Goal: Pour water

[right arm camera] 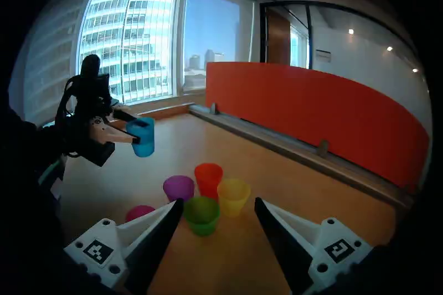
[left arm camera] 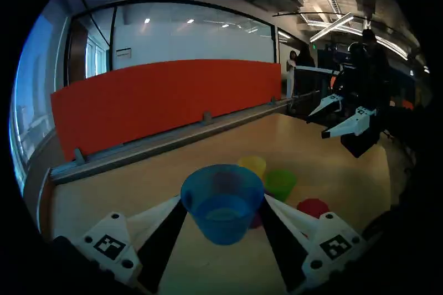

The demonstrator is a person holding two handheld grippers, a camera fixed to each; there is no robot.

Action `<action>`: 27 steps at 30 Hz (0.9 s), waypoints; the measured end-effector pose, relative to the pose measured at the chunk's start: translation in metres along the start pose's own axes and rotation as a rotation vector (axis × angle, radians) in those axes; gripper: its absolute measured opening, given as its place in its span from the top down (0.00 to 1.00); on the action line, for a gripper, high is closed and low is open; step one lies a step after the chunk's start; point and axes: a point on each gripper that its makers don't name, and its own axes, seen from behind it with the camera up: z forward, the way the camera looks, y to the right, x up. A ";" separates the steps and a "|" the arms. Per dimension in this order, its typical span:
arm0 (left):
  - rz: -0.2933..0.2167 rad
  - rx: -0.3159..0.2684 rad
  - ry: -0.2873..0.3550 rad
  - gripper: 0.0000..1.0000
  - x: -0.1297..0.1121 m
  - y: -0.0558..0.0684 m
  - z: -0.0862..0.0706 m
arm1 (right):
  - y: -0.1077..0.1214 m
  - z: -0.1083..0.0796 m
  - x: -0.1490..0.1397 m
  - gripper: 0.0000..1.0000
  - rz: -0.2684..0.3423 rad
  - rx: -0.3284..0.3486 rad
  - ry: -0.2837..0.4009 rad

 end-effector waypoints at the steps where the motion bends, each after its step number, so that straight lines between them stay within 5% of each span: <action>1: 0.003 0.001 0.012 0.14 0.005 0.000 -0.002 | 0.000 0.001 -0.001 0.00 0.000 -0.001 -0.001; 27: 0.031 0.005 0.167 0.14 0.077 0.004 -0.021 | -0.002 0.033 -0.037 0.00 -0.030 0.020 -0.064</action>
